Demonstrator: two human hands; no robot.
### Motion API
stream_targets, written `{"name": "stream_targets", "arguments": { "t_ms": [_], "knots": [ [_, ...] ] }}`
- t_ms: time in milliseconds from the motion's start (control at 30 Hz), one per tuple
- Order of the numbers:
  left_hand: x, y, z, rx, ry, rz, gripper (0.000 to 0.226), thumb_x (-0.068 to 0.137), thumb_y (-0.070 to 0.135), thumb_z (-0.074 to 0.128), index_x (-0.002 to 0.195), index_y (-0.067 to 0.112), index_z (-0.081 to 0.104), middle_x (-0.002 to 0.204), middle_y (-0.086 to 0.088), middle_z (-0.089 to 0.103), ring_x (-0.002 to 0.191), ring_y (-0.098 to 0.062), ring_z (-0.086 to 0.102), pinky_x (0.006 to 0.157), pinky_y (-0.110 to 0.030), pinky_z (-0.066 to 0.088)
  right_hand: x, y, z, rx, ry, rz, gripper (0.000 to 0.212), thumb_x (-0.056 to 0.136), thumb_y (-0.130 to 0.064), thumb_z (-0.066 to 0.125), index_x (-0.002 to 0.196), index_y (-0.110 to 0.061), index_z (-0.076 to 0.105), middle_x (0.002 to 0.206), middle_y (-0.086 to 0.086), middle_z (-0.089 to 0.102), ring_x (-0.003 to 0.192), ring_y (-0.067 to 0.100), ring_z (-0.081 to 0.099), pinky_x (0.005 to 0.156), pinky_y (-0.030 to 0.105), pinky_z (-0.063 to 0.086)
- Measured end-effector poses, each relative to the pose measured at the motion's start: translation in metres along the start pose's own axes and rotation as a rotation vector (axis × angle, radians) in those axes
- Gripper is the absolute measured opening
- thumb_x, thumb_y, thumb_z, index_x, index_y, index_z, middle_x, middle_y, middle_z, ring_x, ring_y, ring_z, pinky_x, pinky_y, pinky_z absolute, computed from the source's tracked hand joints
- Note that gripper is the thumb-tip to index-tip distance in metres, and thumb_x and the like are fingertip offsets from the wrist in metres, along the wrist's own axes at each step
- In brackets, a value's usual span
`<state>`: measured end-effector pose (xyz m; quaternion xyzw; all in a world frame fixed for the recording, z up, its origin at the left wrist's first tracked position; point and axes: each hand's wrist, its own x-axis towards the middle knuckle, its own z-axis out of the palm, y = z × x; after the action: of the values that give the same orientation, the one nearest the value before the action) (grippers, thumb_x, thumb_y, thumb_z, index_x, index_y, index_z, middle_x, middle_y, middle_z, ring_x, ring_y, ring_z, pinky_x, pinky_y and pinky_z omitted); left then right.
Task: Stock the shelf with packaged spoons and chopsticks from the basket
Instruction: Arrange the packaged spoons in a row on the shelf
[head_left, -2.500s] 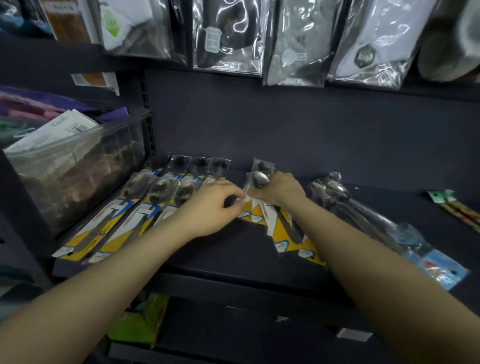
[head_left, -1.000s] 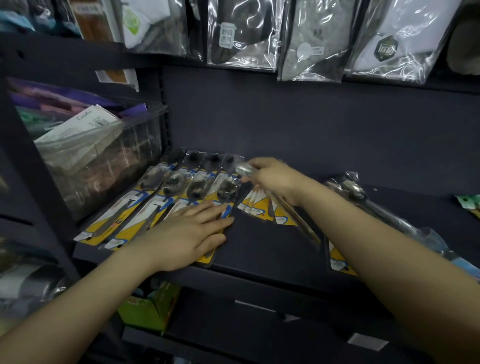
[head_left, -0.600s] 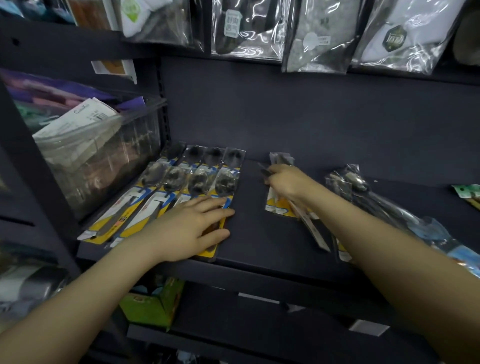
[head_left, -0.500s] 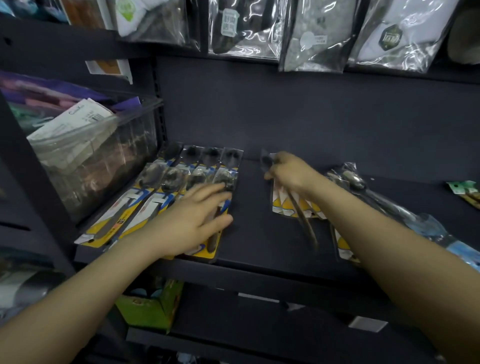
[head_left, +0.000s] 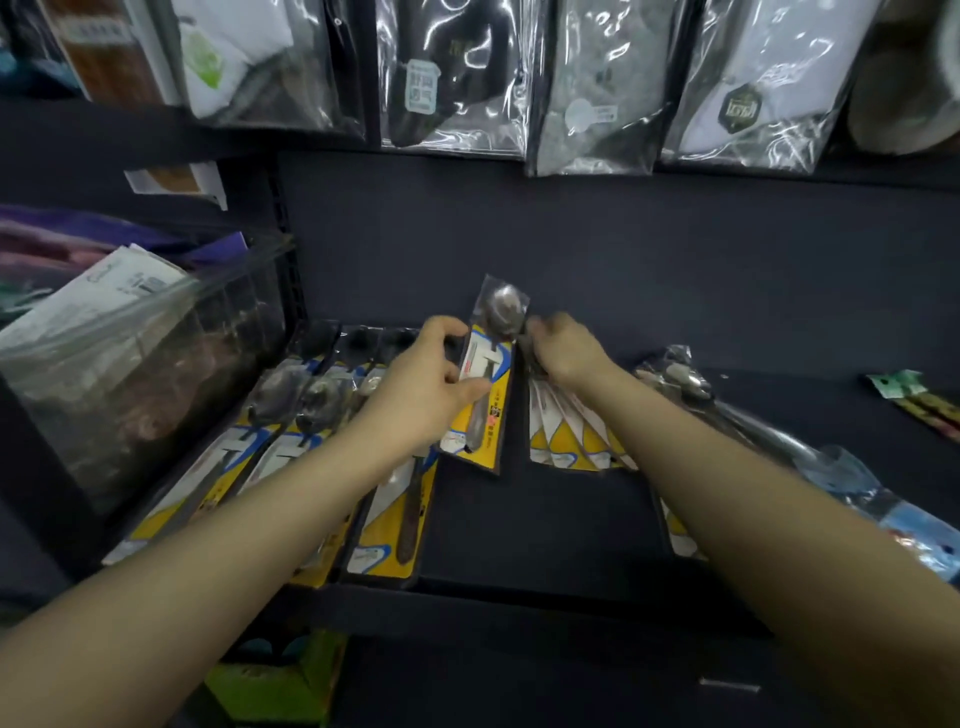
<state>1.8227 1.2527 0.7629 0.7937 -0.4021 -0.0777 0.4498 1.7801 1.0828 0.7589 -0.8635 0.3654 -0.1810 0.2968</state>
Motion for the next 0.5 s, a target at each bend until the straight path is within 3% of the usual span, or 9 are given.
{"name": "stream_targets", "arguments": {
  "t_ms": [67, 133, 233, 400, 500],
  "knots": [
    [0.004, -0.003, 0.002, 0.118, 0.001, 0.000, 0.045, 0.085, 0.023, 0.061, 0.124, 0.020, 0.039, 0.088, -0.010, 0.066, 0.074, -0.022, 0.058, 0.058, -0.026, 0.041, 0.001, 0.017, 0.003, -0.252, -0.064, 0.099, 0.074, 0.083, -0.055, 0.053, 0.135, -0.007, 0.033, 0.140, 0.020, 0.037, 0.132, 0.039, 0.033, 0.104, 0.044, 0.033],
    [0.009, -0.005, 0.006, 0.238, -0.007, 0.003, 0.038, 0.087, 0.023, 0.058, 0.122, 0.017, 0.045, 0.082, -0.006, 0.061, 0.075, -0.022, 0.055, 0.059, -0.031, 0.038, -0.002, 0.024, 0.005, -0.373, -0.125, 0.110, 0.091, 0.074, -0.062, 0.059, 0.140, -0.010, 0.025, 0.146, 0.017, 0.033, 0.136, 0.037, 0.027, 0.106, 0.044, 0.031],
    [0.017, -0.001, 0.018, 0.380, -0.032, 0.000, 0.035, 0.089, 0.020, 0.055, 0.123, 0.013, 0.049, 0.095, -0.008, 0.060, 0.087, -0.025, 0.055, 0.065, -0.027, 0.034, 0.007, 0.030, 0.002, -0.383, -0.089, 0.058, 0.084, 0.077, -0.052, 0.061, 0.138, -0.006, 0.028, 0.141, 0.015, 0.040, 0.132, 0.035, 0.032, 0.101, 0.042, 0.036],
    [0.036, 0.000, 0.038, 0.627, -0.132, -0.017, 0.030, 0.088, 0.021, 0.053, 0.114, 0.007, 0.054, 0.112, -0.016, 0.061, 0.102, -0.034, 0.056, 0.079, -0.037, 0.046, 0.017, 0.035, -0.012, -0.328, -0.154, 0.088, 0.082, 0.074, -0.038, 0.070, 0.134, -0.003, 0.026, 0.136, 0.018, 0.039, 0.125, 0.037, 0.043, 0.095, 0.039, 0.043],
    [0.037, 0.003, 0.041, 0.912, -0.136, 0.025, 0.034, 0.089, 0.029, 0.051, 0.118, 0.011, 0.052, 0.125, -0.015, 0.046, 0.112, -0.036, 0.048, 0.081, -0.040, 0.043, 0.020, 0.037, -0.018, -0.247, -0.204, 0.098, 0.078, 0.074, -0.030, 0.070, 0.129, -0.006, 0.021, 0.119, 0.014, 0.051, 0.111, 0.032, 0.054, 0.082, 0.037, 0.047]
  ]
}}
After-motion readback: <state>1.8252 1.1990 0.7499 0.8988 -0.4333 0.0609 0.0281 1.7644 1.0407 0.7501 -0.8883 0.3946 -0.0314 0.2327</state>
